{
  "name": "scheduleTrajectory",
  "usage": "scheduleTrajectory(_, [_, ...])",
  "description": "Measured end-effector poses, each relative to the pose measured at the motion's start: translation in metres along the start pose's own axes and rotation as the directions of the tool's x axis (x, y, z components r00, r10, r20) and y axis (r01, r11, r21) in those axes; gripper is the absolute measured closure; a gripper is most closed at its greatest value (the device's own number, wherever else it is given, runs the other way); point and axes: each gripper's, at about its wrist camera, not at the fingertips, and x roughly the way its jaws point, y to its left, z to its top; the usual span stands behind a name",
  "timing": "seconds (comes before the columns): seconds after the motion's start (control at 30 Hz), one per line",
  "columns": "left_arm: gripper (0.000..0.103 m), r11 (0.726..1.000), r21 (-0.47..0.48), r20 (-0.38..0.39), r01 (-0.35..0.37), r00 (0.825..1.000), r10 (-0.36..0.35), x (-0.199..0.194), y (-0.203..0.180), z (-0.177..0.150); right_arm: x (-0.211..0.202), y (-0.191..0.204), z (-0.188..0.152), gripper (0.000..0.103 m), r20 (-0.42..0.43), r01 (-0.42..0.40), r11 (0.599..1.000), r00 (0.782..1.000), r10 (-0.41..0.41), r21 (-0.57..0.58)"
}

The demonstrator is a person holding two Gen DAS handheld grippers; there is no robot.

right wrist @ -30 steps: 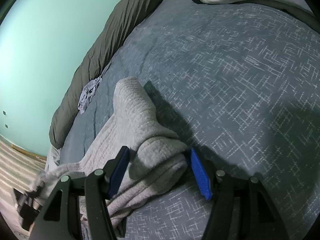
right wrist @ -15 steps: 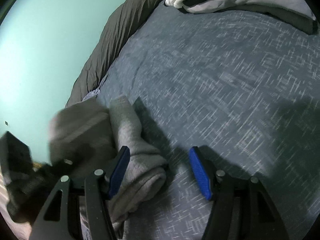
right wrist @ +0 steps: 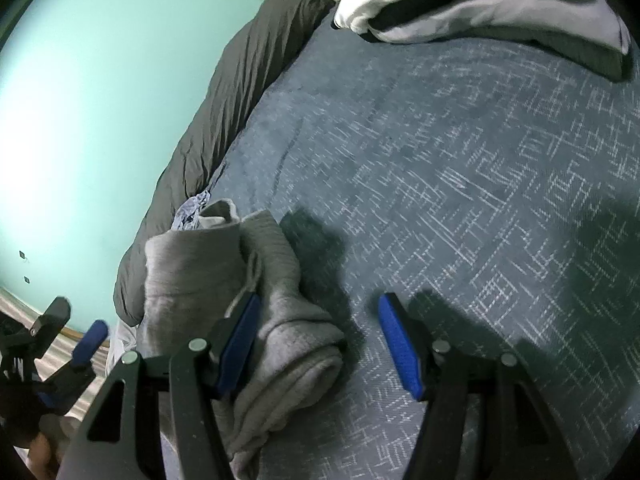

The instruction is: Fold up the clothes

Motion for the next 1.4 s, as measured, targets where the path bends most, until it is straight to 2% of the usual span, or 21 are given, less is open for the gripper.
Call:
scheduleTrajectory(0.23, [0.038,0.993,-0.007,-0.098,-0.119,0.988,0.117,0.022,0.046,-0.023,-0.009,0.024,0.004,0.04,0.051,-0.025,0.997,0.998,0.029,-0.073])
scheduleTrajectory(0.47, [0.038,0.996,0.016,-0.158,-0.091,0.983,0.092,0.051,0.041,-0.053,-0.016,0.07,0.0,0.04,0.091,-0.105,0.968,0.988,0.128,-0.227])
scheduleTrajectory(0.53, [0.038,0.996,0.016,-0.16,-0.085,0.983,0.086,0.054,0.039,-0.055,-0.018,0.081,-0.002,0.04,0.082,-0.16,0.949,0.979,0.189,-0.27])
scheduleTrajectory(0.6, [0.038,0.997,0.011,-0.155,-0.081,0.984,0.082,0.054,0.04,-0.055,-0.016,0.092,-0.005,0.048,0.045,-0.222,0.926,0.968,0.247,-0.305])
scheduleTrajectory(0.63, [0.038,0.997,0.008,-0.154,-0.078,0.985,0.078,0.054,0.041,-0.054,-0.013,0.095,-0.007,0.061,0.03,-0.224,0.921,0.969,0.246,-0.32])
scheduleTrajectory(0.7, [0.038,0.997,0.002,-0.153,-0.071,0.986,0.07,0.052,0.042,-0.054,-0.006,0.101,-0.01,0.066,0.0,-0.23,0.911,0.97,0.244,-0.342])
scheduleTrajectory(0.77, [0.038,0.998,0.004,-0.157,-0.065,0.986,0.065,0.052,0.044,-0.055,0.003,0.104,-0.012,0.081,-0.041,-0.254,0.905,0.966,0.256,-0.34])
scheduleTrajectory(0.83, [0.038,0.998,0.006,-0.163,-0.059,0.985,0.06,0.051,0.045,-0.056,0.015,0.107,-0.014,0.081,-0.089,-0.259,0.902,0.966,0.243,-0.347])
scheduleTrajectory(0.9, [0.038,0.998,0.009,-0.16,-0.056,0.985,0.057,0.048,0.046,-0.057,0.025,0.102,-0.013,0.082,-0.108,-0.23,0.918,0.973,0.206,-0.324])
scheduleTrajectory(1.07, [0.038,0.999,0.024,-0.163,-0.041,0.986,0.044,0.04,0.046,-0.06,0.037,0.073,-0.003,0.1,-0.084,-0.12,0.965,0.991,0.103,-0.234])
scheduleTrajectory(1.13, [0.038,0.999,0.032,-0.164,-0.039,0.986,0.043,0.039,0.046,-0.062,0.041,0.058,-0.003,0.103,-0.081,-0.064,0.98,0.996,0.049,-0.19])
scheduleTrajectory(1.23, [0.038,0.998,0.042,-0.164,-0.037,0.986,0.044,0.038,0.045,-0.066,0.041,0.04,-0.003,0.103,-0.098,-0.048,0.99,0.995,0.035,-0.132])
scheduleTrajectory(1.3, [0.038,0.998,0.045,-0.16,-0.041,0.986,0.047,0.036,0.045,-0.068,0.041,0.039,-0.003,0.103,-0.108,-0.035,0.99,0.994,0.02,-0.136])
scheduleTrajectory(1.37, [0.038,0.998,0.047,-0.152,-0.05,0.987,0.056,0.032,0.046,-0.066,0.037,0.04,-0.002,0.103,-0.103,-0.052,0.99,0.994,0.039,-0.129])
scheduleTrajectory(1.4, [0.038,0.997,0.047,-0.149,-0.055,0.987,0.061,0.031,0.047,-0.065,0.031,0.042,0.0,0.103,-0.084,-0.099,0.988,0.992,0.089,-0.122])
